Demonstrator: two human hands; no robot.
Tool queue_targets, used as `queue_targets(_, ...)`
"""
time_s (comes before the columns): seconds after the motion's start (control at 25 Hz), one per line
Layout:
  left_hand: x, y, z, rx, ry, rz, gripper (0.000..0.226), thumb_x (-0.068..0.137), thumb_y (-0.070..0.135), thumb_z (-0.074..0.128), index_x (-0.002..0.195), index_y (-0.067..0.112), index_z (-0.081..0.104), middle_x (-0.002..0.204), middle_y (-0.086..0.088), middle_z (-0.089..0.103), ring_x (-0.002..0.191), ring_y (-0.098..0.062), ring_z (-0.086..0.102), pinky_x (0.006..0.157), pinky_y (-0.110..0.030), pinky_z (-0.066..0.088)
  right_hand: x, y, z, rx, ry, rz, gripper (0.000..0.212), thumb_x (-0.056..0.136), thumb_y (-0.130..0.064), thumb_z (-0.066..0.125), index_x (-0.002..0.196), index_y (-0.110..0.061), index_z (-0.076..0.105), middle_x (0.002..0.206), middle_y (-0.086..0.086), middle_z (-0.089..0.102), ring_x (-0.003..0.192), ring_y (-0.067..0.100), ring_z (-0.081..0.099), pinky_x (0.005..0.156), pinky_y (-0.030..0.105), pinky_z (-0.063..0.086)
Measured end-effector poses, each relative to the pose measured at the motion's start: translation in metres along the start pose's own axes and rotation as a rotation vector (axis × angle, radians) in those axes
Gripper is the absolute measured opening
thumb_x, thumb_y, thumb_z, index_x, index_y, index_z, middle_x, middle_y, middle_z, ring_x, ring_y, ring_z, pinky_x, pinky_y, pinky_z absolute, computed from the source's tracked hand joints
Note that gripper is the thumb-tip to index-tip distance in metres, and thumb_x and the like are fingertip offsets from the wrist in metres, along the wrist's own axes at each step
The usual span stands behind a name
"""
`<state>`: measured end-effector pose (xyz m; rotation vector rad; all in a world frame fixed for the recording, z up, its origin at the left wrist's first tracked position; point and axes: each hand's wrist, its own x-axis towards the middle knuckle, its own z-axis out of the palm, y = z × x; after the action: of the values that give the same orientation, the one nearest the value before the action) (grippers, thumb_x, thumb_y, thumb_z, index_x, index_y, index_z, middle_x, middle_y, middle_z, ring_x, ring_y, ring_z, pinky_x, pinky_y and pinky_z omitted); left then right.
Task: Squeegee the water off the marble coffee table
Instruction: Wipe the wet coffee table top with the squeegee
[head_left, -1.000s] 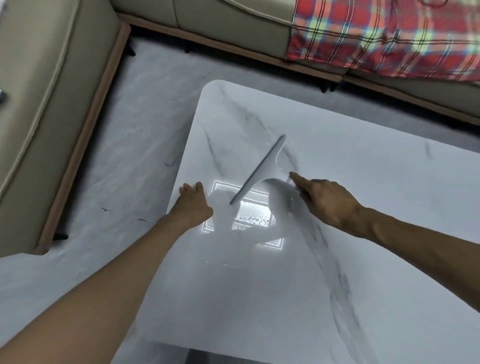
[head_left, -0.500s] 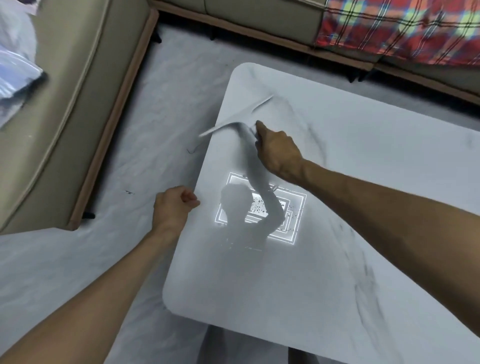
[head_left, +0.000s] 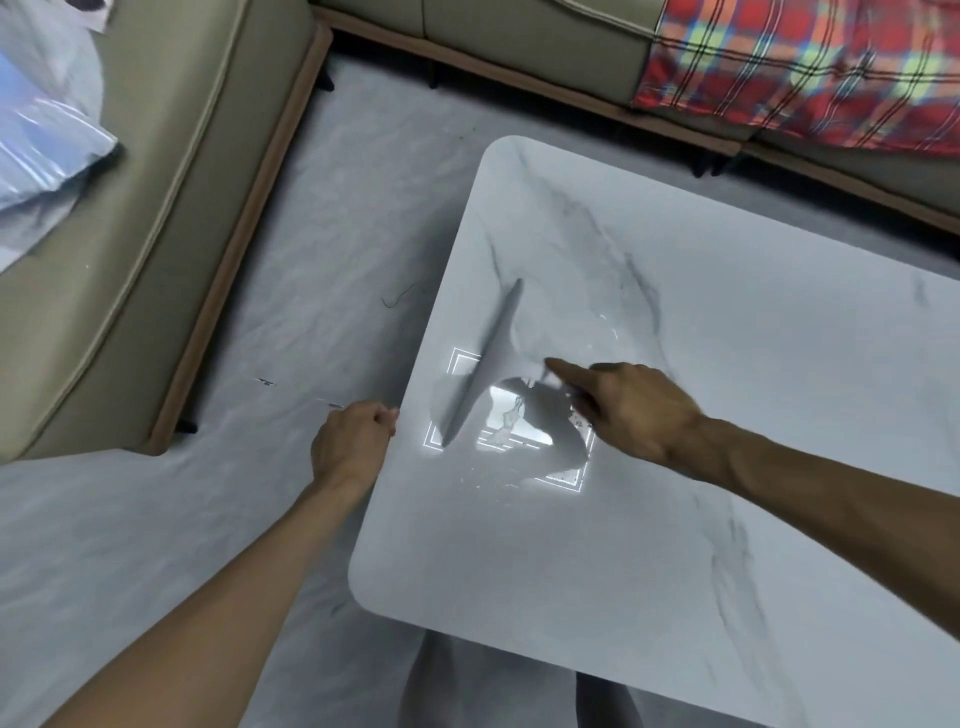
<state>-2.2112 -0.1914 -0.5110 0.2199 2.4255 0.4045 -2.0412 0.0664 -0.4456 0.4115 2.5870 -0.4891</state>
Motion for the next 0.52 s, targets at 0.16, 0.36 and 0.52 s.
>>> queue_targets(0.16,-0.008,-0.027,0.004,-0.061,0.054,-0.029,0.042,0.095,0.033,0.044,0.063,0.008,0.054,0.064,-0.004,0.06,0.064,-0.023,0.056,0.053,-0.028,0.036,0.028,-0.067,0.043,0.005,-0.085,-0.13,0.043,0.101,-0.042,0.028,0.144,-0.043,0.03,0.111,0.001,0.063,0.096,0.032,0.062,0.068,0.036,0.042)
queue_targets(0.36,-0.016,-0.031,0.027,-0.065,-0.263,0.002,0.044,0.089,0.014,0.051,0.132,0.018,0.046,0.127,-0.006,0.06,0.096,-0.024,0.059,0.076,-0.027,0.043,-0.027,-0.002,0.051,-0.036,-0.036,0.006,0.042,0.1,-0.043,0.031,0.141,-0.05,0.033,0.103,-0.007,0.064,0.09,0.026,0.064,0.066,0.033,0.045)
queue_targets(0.52,-0.025,-0.016,0.038,-0.041,-0.321,-0.015,0.064,0.088,0.013,0.049,0.148,0.016,0.03,0.139,-0.009,0.051,0.113,-0.029,0.056,0.085,-0.03,0.046,-0.08,0.042,0.032,-0.147,-0.028,0.17,0.042,0.099,-0.045,0.029,0.14,-0.051,0.035,0.097,-0.008,0.064,0.083,0.026,0.064,0.067,0.034,0.049)
